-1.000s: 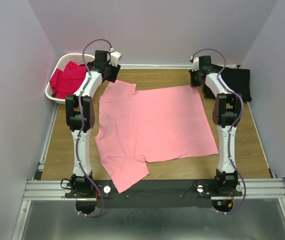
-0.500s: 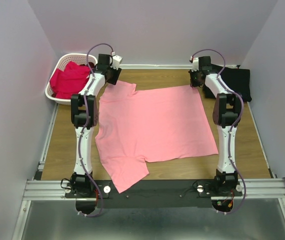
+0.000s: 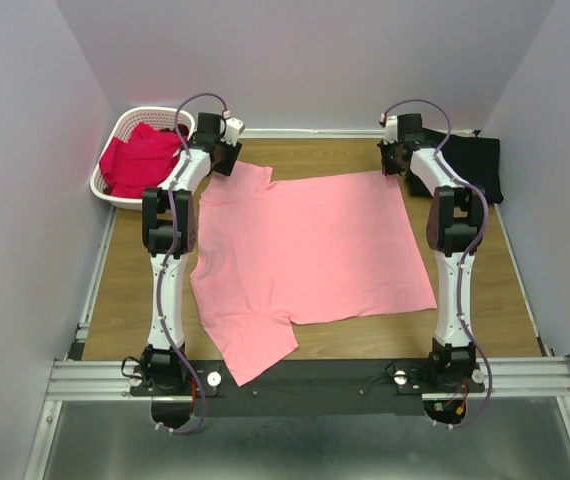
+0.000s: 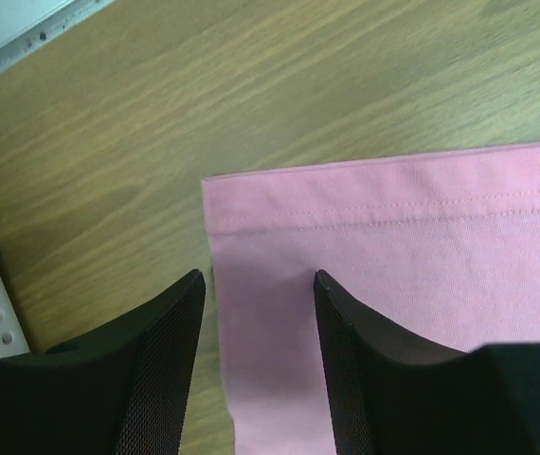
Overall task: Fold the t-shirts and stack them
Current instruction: Fold the tshirt
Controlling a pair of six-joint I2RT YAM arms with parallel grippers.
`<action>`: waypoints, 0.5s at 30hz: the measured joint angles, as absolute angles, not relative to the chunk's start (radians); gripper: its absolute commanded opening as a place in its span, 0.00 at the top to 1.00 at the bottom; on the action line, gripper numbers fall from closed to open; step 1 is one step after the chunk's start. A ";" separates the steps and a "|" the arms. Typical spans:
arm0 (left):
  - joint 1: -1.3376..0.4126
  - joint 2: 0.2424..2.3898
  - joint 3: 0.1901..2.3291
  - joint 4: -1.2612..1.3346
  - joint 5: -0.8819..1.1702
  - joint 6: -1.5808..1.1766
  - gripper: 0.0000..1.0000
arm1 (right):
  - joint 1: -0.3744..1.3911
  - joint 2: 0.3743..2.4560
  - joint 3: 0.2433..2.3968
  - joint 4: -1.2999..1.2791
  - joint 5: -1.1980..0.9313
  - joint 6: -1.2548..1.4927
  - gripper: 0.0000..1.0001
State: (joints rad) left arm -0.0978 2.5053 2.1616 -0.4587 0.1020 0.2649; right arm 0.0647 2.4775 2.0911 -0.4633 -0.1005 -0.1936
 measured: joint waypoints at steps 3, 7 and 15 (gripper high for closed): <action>-0.098 2.504 2.159 -0.459 0.103 0.264 0.48 | 0.064 2.475 2.088 -0.463 -0.097 -0.198 1.00; -0.098 2.505 2.174 -0.492 0.105 0.259 0.67 | 0.065 2.474 2.085 -0.461 -0.097 -0.203 0.99; -0.098 2.624 2.391 -0.583 0.117 0.265 1.00 | 0.064 2.452 2.048 -0.449 -0.099 -0.207 0.99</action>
State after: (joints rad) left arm -0.0982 2.6244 2.3913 -0.5835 0.1169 0.2649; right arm 0.0635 2.4519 2.0480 -0.4488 -0.0986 -0.2073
